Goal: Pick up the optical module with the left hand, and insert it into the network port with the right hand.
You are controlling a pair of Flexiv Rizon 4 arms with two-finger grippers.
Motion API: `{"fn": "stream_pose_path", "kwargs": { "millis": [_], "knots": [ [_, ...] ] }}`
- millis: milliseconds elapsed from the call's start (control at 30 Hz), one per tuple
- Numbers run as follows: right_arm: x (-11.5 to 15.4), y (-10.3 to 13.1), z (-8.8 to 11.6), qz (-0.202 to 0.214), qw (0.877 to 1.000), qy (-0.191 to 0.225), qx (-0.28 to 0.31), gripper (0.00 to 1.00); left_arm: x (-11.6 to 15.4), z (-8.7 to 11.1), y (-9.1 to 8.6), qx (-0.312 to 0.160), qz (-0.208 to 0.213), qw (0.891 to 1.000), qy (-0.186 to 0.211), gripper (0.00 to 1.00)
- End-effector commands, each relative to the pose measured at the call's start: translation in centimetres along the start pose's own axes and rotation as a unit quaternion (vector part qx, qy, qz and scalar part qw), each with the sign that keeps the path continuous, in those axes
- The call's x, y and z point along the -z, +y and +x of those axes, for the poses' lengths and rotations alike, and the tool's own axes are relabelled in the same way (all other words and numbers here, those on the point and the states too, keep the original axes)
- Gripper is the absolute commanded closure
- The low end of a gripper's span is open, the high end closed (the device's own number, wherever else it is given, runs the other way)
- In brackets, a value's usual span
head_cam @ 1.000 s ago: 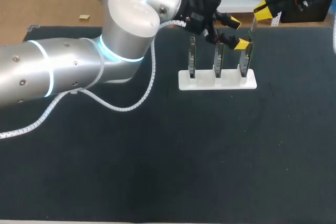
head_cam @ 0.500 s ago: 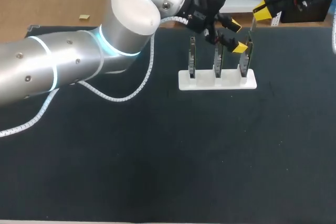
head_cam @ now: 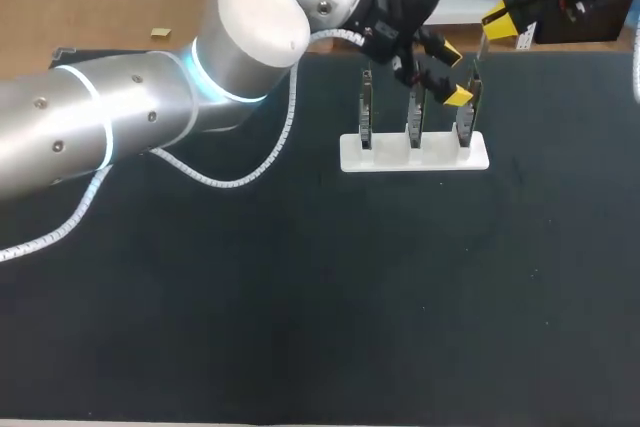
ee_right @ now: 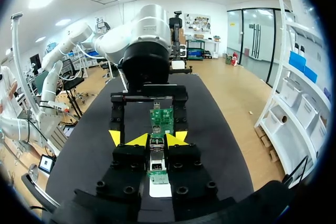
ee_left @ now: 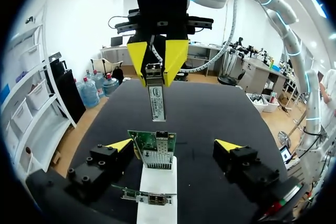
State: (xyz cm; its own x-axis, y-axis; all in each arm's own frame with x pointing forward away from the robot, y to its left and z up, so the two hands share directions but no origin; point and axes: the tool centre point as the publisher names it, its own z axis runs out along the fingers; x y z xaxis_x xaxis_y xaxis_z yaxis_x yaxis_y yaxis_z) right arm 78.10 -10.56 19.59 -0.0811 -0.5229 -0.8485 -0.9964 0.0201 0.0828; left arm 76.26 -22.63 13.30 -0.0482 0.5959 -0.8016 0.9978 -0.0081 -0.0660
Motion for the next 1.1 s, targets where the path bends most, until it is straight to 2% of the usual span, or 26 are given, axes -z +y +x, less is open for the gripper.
{"fn": "stream_pose_path", "kwargs": {
  "millis": [33, 1100],
  "knots": [
    [0.01, 0.08, 0.02, 0.002, 1.000, 0.000, 0.000, 1.00, -0.03, 0.05, 0.08, 0.001, 0.002, 1.000, 0.006, 0.00],
    [-0.11, -0.15, 0.04, 0.002, 1.000, -0.001, -0.003, 1.00, -0.90, 0.51, 0.14, -0.009, 0.013, 0.999, 0.029, 0.00]
  ]
}}
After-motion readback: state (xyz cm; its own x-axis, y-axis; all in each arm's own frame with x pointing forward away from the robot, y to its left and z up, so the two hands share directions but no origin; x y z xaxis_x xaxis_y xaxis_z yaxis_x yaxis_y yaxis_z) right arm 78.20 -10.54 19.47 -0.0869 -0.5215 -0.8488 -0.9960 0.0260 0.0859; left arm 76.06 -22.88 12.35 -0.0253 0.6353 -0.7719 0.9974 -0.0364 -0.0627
